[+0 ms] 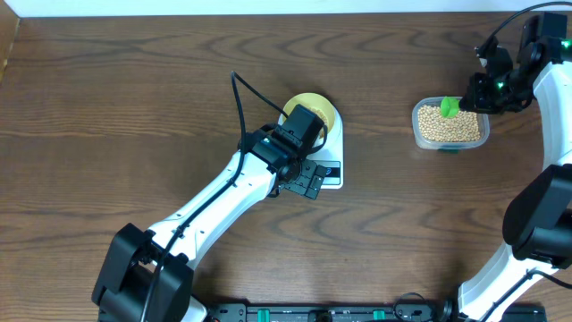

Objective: Scoop item into bowl and weigh 50g on scale

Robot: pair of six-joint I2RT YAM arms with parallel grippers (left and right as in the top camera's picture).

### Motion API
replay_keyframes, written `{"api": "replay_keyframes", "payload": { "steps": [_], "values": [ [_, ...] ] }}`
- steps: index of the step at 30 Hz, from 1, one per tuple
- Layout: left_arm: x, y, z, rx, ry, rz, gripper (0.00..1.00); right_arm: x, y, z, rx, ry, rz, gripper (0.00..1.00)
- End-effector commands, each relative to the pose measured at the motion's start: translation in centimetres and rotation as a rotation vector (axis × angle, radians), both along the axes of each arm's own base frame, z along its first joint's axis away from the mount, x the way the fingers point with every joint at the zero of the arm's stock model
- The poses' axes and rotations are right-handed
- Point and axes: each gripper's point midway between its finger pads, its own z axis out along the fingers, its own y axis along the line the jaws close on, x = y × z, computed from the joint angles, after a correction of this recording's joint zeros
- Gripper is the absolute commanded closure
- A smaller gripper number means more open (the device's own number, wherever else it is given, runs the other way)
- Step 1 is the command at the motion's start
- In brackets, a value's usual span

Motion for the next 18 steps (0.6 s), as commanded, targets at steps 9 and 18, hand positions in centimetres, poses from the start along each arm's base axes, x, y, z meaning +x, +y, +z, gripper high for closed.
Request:
{"api": "replay_keyframes", "payload": {
  "steps": [9,18],
  "values": [
    [0.0,0.2,-0.1,0.01,-0.002,0.011,0.02,-1.1,-1.0,-3.6,-0.058,0.032,-0.073,0.99],
    [0.0,0.2,-0.1,0.01,-0.002,0.011,0.02,-1.3,1.0,-5.8,0.074,0.037,-0.114,0.99]
  ]
}}
